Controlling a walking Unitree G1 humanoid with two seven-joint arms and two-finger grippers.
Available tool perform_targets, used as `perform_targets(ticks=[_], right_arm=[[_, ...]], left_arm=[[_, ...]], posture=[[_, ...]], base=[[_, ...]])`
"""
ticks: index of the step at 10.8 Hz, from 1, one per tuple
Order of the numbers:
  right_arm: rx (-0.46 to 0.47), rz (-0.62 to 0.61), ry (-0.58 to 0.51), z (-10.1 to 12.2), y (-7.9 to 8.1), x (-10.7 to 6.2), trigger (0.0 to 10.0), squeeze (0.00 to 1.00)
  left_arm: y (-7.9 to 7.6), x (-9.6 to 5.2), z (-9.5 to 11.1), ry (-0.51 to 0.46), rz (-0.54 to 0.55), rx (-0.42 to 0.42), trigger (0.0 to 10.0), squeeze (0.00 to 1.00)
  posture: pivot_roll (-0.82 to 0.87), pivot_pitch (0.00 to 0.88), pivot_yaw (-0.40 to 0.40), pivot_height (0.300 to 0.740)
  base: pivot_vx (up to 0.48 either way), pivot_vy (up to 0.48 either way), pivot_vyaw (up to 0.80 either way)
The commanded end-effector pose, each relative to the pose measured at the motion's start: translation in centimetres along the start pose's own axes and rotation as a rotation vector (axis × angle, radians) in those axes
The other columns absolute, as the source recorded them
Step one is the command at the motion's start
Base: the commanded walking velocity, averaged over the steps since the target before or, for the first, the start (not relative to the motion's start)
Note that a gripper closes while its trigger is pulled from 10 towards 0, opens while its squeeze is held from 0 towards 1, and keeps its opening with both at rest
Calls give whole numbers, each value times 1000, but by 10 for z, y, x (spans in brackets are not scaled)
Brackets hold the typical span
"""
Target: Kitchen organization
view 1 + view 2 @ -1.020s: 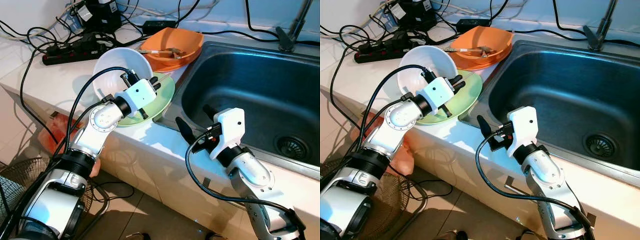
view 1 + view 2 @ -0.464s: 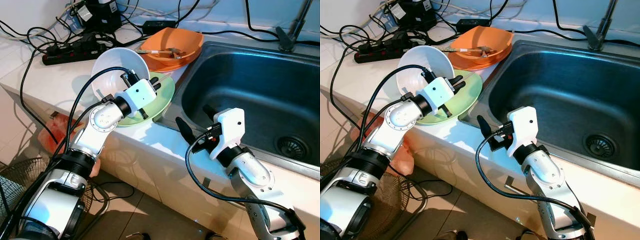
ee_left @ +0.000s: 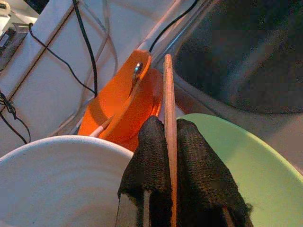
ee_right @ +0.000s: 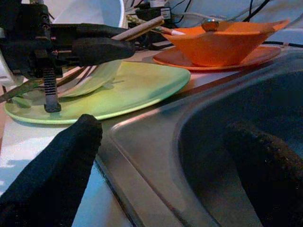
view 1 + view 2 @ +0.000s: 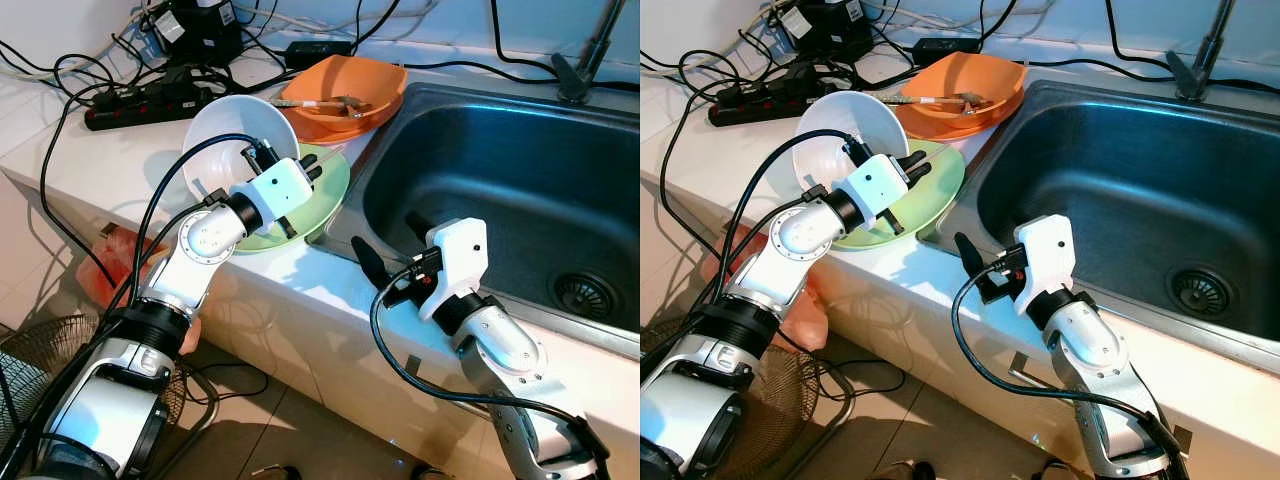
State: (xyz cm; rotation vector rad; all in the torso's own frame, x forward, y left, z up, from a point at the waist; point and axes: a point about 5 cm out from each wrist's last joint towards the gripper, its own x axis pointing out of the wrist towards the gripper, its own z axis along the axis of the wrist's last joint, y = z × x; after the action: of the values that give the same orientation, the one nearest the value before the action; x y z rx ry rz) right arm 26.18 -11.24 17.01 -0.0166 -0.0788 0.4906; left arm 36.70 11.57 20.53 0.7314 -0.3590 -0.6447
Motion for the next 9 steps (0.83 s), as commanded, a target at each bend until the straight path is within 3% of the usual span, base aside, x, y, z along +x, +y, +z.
perform_targets(ticks=[1, 9], right_arm=[[-10, 6, -11, 2, 2, 1, 10000, 0], [-13, 15, -9, 2, 1, 2, 10000, 0]], left_arm=[[2, -4, -5, 16, -5, -5, 0, 0], [1, 0, 6, -30, -24, -12, 275, 0]], posture=[[7, 126, 143, 740], [7, 120, 136, 740]], base=[[0, 0, 0], [0, 0, 0]])
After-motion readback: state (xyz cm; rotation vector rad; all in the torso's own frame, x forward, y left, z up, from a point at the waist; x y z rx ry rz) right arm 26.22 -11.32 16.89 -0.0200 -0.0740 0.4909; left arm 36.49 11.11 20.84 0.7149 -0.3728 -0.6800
